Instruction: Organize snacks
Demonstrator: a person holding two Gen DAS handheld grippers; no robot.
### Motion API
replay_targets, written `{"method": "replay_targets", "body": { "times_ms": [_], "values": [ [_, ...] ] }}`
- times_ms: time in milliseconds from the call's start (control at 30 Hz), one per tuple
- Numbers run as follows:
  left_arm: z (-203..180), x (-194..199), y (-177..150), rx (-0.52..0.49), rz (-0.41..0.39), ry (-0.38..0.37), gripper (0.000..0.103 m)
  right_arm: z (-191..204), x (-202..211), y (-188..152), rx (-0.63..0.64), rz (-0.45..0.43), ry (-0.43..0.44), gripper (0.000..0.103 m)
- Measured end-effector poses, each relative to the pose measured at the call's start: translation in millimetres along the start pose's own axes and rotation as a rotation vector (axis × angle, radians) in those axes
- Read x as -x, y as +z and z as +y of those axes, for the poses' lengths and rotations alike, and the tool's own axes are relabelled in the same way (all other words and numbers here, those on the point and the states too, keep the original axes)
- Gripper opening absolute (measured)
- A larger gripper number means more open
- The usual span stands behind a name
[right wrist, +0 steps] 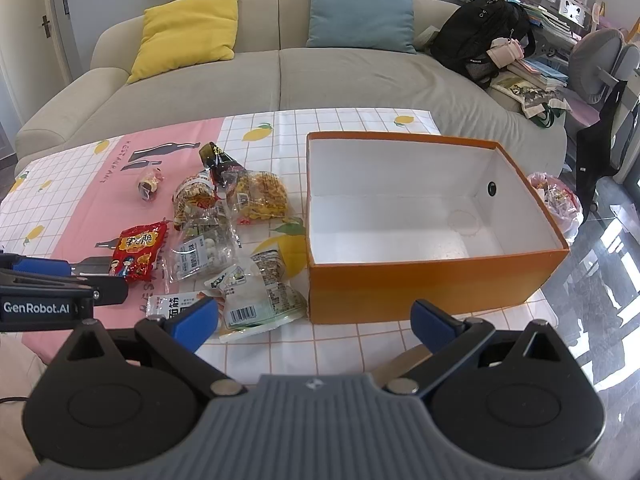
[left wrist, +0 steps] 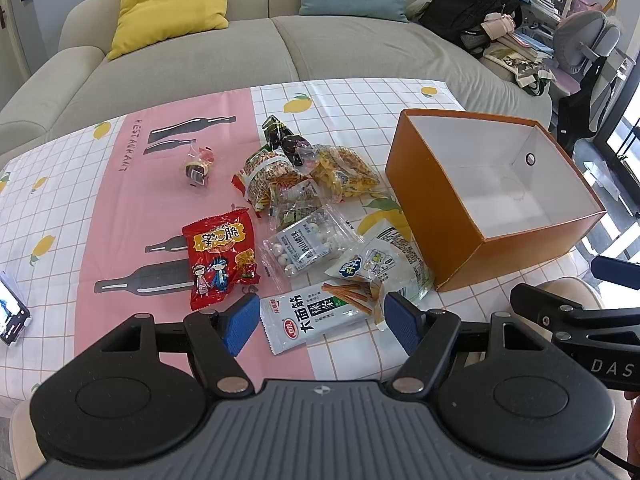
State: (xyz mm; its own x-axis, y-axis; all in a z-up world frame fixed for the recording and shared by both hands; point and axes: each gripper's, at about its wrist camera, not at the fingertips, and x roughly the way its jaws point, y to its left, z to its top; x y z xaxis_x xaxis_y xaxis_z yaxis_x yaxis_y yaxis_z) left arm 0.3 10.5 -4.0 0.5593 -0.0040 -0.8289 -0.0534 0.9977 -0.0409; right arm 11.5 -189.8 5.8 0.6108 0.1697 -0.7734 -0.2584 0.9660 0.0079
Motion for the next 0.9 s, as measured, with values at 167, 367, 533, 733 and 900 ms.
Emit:
{"method": "replay_targets", "body": {
  "times_ms": [167,367,533,733,900],
  "values": [
    [-0.7,0.8,-0.9,0.005,0.003,-0.009,0.084,0.1,-0.1,-0.1,0.002,-0.003,0.005,0.1],
    [5.5,0.9,0.6,0.023,0.006,-0.057,0.08,0.5,-3.4,0.5,0.002,0.003,0.033,0.1],
    [16.3,-3.4,5.1,0.036,0.012,-0.083,0.066,4.9,-10.3,2.7,0.014,0.001,0.084,0.099],
    [34.4,-20.6,8.4,0.065,0.063,-0.088,0.049,22.3,-29.5,5.2,0.069,0.025,0.121,0.078],
    [52.9,-38.4,11.8,0.114,0.108,-0.008,0.076,39.0,-50.4,6.2,0.123,0.037,0.14,0.078]
  ]
}}
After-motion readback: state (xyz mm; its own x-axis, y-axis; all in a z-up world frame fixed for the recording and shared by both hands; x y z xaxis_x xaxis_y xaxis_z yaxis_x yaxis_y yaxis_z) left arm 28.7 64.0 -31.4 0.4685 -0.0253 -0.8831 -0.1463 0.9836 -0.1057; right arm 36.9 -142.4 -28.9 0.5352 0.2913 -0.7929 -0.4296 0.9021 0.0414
